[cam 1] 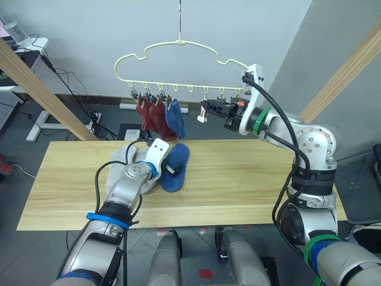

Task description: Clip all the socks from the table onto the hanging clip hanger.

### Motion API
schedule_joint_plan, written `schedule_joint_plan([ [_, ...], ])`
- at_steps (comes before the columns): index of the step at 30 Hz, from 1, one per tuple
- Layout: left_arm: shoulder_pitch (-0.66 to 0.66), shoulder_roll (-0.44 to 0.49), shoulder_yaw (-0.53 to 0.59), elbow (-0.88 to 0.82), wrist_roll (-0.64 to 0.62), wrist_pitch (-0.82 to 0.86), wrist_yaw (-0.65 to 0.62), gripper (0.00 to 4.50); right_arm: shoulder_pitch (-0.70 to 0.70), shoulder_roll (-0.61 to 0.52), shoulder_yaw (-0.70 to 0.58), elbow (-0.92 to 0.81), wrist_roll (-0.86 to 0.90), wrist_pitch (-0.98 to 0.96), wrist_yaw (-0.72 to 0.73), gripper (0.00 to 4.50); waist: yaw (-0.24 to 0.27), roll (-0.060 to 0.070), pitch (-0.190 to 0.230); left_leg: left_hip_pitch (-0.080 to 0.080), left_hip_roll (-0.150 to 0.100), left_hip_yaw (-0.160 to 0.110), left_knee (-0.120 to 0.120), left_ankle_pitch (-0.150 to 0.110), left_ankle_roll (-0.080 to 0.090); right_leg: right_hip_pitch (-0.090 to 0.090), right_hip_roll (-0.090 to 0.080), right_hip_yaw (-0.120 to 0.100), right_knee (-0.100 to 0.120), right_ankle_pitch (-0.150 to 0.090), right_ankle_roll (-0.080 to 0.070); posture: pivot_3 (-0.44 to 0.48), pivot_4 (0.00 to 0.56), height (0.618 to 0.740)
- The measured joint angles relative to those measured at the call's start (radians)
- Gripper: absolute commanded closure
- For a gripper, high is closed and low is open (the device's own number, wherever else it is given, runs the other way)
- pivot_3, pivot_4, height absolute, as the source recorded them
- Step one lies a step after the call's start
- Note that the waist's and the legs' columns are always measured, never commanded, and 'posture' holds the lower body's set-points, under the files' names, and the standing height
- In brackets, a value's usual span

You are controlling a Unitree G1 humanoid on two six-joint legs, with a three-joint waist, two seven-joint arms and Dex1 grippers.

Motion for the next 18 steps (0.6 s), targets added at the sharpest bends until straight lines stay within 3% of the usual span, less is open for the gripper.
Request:
schedule_joint_plan([
  [12,0.061,0.016,-0.037,-0.063,0.058,-0.059,-0.045,4.48,-0.002,-0.006,0.008,0.017,-0.001,-0.025,-0.001,4.16,-0.013,0.0,0.0,0.001,0.0,0.0,0.0,0.0,0.0,0.0,0.0,0.0,0.001,0.0,0.0,-0.045,0.316,0.74],
  [18,0.073,0.015,-0.028,-0.08,0.058,-0.048,-0.057,4.48,-0.013,-0.021,0.016,0.048,-0.011,-0.051,0.002,4.16,-0.018,0.0,0.0,0.001,0.0,0.0,0.0,0.0,0.0,0.0,0.0,0.0,0.001,0.0,0.0,-0.037,0.316,0.74],
])
